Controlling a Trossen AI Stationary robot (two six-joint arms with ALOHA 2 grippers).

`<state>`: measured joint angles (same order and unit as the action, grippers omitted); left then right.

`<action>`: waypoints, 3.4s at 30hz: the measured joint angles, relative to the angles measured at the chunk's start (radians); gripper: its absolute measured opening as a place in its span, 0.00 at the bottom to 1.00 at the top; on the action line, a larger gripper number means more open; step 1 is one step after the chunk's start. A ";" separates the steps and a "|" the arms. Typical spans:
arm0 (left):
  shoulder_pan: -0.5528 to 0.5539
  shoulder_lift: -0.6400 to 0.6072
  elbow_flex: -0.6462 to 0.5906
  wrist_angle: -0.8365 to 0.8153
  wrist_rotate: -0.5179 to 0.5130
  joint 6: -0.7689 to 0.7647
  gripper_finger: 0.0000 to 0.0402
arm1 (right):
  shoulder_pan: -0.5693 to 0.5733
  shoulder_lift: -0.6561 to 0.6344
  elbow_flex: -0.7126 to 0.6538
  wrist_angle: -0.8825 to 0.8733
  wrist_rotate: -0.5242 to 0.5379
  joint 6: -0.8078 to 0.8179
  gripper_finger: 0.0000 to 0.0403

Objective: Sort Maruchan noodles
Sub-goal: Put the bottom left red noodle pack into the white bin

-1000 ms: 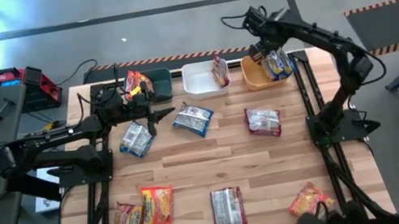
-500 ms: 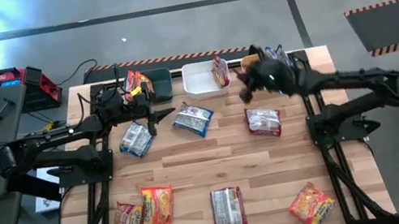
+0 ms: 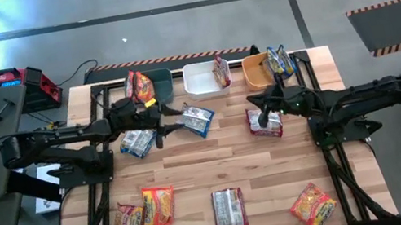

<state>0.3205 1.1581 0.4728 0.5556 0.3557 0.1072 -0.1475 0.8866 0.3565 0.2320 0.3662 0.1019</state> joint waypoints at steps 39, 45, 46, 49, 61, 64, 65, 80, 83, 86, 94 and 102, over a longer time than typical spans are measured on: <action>-0.526 0.099 0.247 -1.414 0.108 -0.509 0.45 | 0.161 0.127 0.000 0.008 -0.078 0.100 0.16; -0.683 0.101 0.262 -1.411 0.153 -0.825 0.52 | 0.161 0.219 0.000 0.063 -0.082 0.089 0.21; -0.703 0.105 0.262 -1.392 0.154 -0.855 0.54 | 0.161 0.227 0.000 0.070 -0.082 0.081 0.21; -0.739 0.114 0.262 -1.348 0.137 -0.926 0.59 | 0.161 0.234 0.000 0.084 -0.083 0.074 0.22; -0.821 0.250 0.261 -1.336 0.080 -1.022 0.62 | 0.161 0.234 0.000 0.087 -0.086 0.073 0.22; -0.839 0.297 0.261 -1.321 0.080 -1.022 0.62 | 0.161 0.234 0.000 0.088 -0.086 0.073 0.22; -0.845 0.313 0.261 -1.314 0.080 -1.021 0.62 | 0.161 0.234 0.000 0.088 -0.086 0.073 0.22; -0.869 0.389 0.261 -1.311 0.072 -0.940 0.20 | 0.161 0.233 0.000 0.094 -0.085 0.073 0.22; -0.876 0.376 0.261 -1.318 0.072 -0.910 0.04 | 0.161 0.233 0.000 0.095 -0.085 0.073 0.22; -0.879 0.353 0.261 -1.326 0.067 -0.908 0.03 | 0.161 0.233 0.000 0.095 -0.085 0.073 0.22; -0.857 0.175 0.263 -1.392 -0.035 -0.963 0.00 | 0.161 0.233 0.000 0.116 -0.085 0.073 0.22; -0.782 -0.069 0.263 -1.434 -0.290 -1.072 0.00 | 0.160 0.241 0.000 0.229 -0.044 0.118 0.22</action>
<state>-0.4611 1.0893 0.7361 -0.8788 0.0654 -0.9647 0.0124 1.1273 0.3561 0.4610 0.3217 0.2202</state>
